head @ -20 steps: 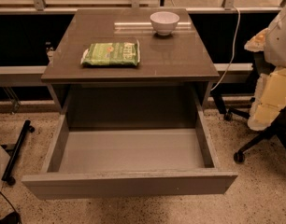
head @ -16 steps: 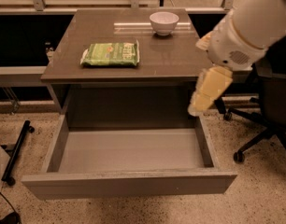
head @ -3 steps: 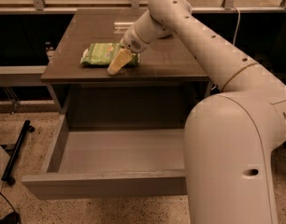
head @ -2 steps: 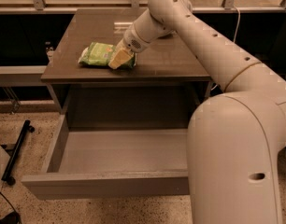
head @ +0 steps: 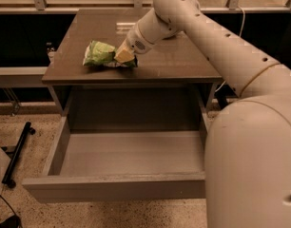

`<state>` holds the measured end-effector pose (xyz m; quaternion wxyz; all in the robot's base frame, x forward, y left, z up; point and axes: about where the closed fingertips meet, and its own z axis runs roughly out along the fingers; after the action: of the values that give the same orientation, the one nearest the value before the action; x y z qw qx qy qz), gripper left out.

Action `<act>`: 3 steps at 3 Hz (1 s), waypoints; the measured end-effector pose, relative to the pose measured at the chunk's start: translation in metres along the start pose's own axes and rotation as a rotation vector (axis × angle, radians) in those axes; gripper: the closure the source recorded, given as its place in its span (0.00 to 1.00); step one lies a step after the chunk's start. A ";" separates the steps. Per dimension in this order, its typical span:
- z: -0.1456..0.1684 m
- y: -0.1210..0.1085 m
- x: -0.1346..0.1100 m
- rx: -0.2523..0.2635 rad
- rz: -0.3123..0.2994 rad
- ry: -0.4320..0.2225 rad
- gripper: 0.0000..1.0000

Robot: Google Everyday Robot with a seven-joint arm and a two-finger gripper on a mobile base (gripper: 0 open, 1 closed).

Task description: Place green jalapeno chip bag into top drawer

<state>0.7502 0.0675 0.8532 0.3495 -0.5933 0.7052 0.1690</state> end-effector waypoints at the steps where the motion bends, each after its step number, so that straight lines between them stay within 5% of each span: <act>1: -0.015 0.011 -0.002 0.014 -0.010 -0.011 1.00; 2: -0.052 0.045 -0.006 0.022 -0.060 -0.065 1.00; 3: -0.081 0.143 0.027 -0.122 -0.108 -0.130 1.00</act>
Offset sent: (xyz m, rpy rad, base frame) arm -0.1448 -0.0596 0.0355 0.0634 -0.1015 0.1071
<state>0.5884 0.0294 0.8662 0.3664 -0.6383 0.6365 0.2305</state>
